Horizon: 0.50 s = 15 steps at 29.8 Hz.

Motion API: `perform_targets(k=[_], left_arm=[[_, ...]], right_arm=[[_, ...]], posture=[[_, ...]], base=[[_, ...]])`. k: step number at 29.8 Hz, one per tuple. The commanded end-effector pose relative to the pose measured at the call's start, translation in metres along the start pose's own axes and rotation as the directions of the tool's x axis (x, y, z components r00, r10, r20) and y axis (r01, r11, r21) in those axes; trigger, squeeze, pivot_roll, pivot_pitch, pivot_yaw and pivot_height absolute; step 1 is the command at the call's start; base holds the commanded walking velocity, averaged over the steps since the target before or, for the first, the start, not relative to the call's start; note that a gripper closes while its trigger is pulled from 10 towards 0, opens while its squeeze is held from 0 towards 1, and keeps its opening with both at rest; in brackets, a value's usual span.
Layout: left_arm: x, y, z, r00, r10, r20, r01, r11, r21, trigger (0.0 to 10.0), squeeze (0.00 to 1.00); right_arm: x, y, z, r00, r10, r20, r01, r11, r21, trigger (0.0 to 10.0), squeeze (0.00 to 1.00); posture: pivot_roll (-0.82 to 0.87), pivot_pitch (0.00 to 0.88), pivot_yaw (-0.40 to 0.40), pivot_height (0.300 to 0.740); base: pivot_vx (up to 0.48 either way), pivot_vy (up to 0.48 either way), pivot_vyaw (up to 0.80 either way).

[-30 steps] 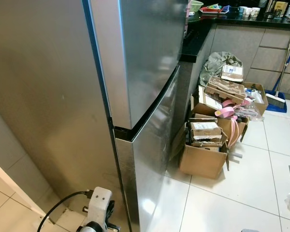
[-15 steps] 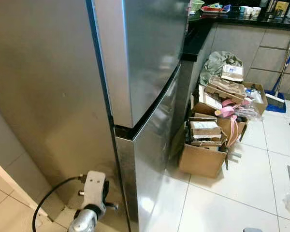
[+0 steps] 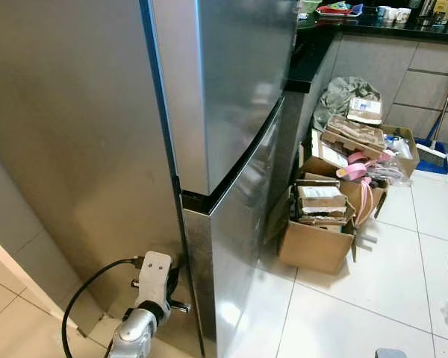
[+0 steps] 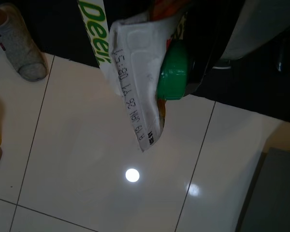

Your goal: Restocking fridge

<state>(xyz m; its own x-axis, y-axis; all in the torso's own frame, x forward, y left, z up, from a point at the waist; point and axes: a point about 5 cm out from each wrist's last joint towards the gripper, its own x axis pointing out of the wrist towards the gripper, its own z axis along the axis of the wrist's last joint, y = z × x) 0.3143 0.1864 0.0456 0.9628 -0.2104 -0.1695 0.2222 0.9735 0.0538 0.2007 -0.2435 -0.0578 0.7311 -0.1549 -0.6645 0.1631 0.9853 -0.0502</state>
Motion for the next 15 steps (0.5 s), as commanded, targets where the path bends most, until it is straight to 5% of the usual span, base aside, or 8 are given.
perform_targets(k=[1, 15], left_arm=[[0.006, -0.013, 0.004, 0.997, -0.074, 0.007, 0.074, 0.997, 0.005, 10.0, 0.00], [0.007, -0.041, 0.003, 0.962, -0.272, 0.010, 0.272, 0.962, -0.011, 10.0, 0.00]], right_arm=[[-0.002, -0.004, -0.004, 1.000, -0.011, -0.012, 0.011, 1.000, 0.002, 10.0, 0.00], [-0.001, -0.003, -0.002, 1.000, -0.010, -0.007, 0.010, 1.000, 0.004, 10.0, 0.00]], posture=[[-0.13, 0.163, -0.015, 0.740], [-0.13, 0.154, -0.014, 0.740]], base=[[0.000, 0.000, 0.00], [0.000, 0.000, 0.00]])
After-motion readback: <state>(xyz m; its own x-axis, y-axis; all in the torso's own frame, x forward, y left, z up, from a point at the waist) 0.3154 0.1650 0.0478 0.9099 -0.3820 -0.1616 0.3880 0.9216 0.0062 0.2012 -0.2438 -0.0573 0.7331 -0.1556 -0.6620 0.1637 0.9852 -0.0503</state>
